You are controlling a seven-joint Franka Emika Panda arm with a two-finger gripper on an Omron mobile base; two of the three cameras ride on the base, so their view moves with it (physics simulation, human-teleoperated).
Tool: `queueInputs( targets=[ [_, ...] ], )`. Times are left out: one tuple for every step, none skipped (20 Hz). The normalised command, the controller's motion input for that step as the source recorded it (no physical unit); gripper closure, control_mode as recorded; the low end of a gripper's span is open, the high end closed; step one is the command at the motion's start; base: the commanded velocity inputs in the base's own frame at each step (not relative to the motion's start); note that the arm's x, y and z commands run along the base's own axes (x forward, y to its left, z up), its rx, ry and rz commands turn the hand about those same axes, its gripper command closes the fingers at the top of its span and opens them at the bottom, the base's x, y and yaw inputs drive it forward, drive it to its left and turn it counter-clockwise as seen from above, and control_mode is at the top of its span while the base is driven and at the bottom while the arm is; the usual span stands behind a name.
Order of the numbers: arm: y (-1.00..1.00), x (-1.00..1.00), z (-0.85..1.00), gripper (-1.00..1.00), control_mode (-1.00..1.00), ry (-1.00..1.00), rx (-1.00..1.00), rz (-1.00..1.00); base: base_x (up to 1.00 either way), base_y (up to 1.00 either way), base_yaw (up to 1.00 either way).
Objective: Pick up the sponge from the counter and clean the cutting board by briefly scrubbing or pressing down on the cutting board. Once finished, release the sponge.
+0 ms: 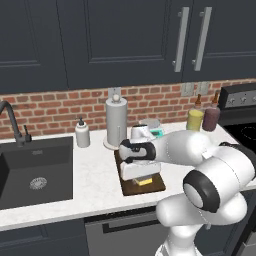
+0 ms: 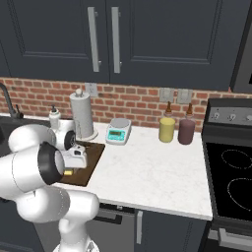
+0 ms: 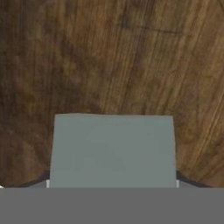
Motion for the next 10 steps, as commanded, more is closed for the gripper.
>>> queueInputs(
  targets=[
    [0.29, -0.15, 0.0, 1.0, -1.0, 0.17, 0.0, 0.0, 0.0, 0.0, 0.0],
    [0.3, -0.13, 0.0, 1.0, -1.0, 0.17, 0.0, 0.0, 0.0, 0.0, 0.0],
    [0.29, -0.13, 0.0, 1.0, -1.0, 0.17, 0.0, 0.0, 0.0, 0.0, 0.0],
    [0.29, -0.14, 0.0, 1.0, -1.0, 0.17, 0.0, 0.0, 0.0, 0.0, 0.0],
    [0.29, -0.04, 0.0, 1.0, -1.0, 0.16, 0.0, 0.0, 0.0, 0.0, 0.0],
    [0.25, 0.0, 0.0, 1.0, -1.0, 0.15, 0.0, 0.0, 0.0, 0.0, 0.0],
    [0.21, 0.0, 0.0, 1.0, -1.0, 0.13, 0.0, 0.0, 0.0, 0.0, 0.0],
    [0.11, 0.09, 0.0, 1.0, -1.0, 0.07, 0.0, 0.0, 0.0, 0.0, 0.0],
    [0.07, 0.21, 0.0, 1.0, -1.0, 0.02, 0.0, 0.0, 0.0, 0.0, 0.0],
    [0.01, 0.26, 0.0, 1.0, -1.0, 0.0, 0.0, 0.0, 0.0, 0.0, 0.0]
  ],
)
